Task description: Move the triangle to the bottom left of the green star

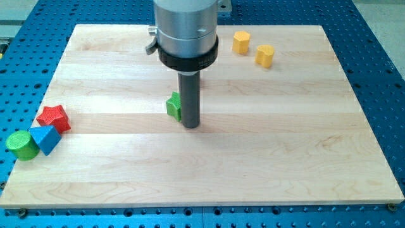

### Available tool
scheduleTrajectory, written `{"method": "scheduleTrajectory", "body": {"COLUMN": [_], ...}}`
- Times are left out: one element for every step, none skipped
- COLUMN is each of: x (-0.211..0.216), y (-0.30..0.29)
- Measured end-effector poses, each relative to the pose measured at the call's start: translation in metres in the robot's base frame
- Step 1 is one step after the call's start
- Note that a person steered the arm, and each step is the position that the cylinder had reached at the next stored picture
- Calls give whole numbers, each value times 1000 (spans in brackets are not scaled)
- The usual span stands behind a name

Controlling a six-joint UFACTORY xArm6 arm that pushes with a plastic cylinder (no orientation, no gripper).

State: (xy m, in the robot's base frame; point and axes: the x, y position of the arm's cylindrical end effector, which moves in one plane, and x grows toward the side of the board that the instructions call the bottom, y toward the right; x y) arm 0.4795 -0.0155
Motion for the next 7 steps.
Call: {"method": "scheduleTrajectory", "body": {"x": [33, 10, 3, 38, 124, 137, 119], "y": [-62, -82, -6, 11, -136, -250, -289]}}
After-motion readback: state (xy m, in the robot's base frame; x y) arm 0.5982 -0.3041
